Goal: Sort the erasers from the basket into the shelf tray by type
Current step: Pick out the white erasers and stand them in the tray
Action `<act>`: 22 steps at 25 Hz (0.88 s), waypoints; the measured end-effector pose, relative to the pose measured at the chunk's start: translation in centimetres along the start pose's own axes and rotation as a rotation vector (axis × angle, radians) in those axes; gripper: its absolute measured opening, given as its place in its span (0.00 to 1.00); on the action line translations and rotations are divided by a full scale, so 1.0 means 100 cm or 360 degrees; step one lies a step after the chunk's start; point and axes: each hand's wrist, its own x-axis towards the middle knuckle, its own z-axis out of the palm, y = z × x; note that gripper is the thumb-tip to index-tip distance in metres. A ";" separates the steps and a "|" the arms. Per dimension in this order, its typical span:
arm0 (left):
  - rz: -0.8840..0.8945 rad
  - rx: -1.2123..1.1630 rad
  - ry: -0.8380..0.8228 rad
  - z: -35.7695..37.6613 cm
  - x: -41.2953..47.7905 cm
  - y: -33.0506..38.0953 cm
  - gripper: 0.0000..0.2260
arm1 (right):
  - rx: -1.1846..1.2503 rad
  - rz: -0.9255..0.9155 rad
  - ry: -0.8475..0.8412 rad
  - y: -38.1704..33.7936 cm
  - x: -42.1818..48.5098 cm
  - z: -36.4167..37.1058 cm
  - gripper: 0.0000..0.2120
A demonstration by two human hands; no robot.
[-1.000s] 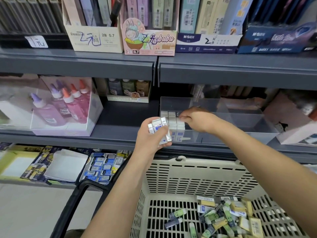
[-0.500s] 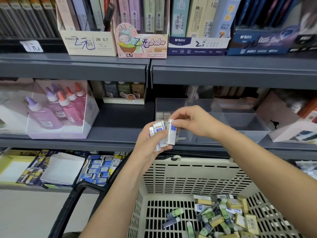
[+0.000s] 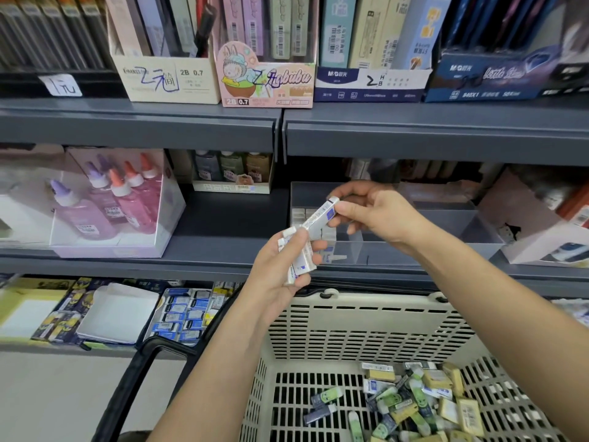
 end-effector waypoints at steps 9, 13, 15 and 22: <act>0.0065 0.0266 0.0142 0.001 0.000 -0.003 0.09 | 0.0118 0.0218 -0.0072 0.002 -0.010 -0.010 0.07; 0.0168 0.0408 0.0207 0.004 0.000 -0.003 0.10 | -0.0184 0.0210 0.0082 0.005 -0.003 -0.013 0.05; 0.0171 0.0333 0.0272 0.001 0.002 0.000 0.09 | -0.0132 0.0181 0.0249 0.001 0.004 -0.020 0.06; 0.0197 0.0407 0.0450 -0.001 0.008 -0.003 0.07 | -0.1182 0.0157 0.0448 0.005 0.036 -0.015 0.08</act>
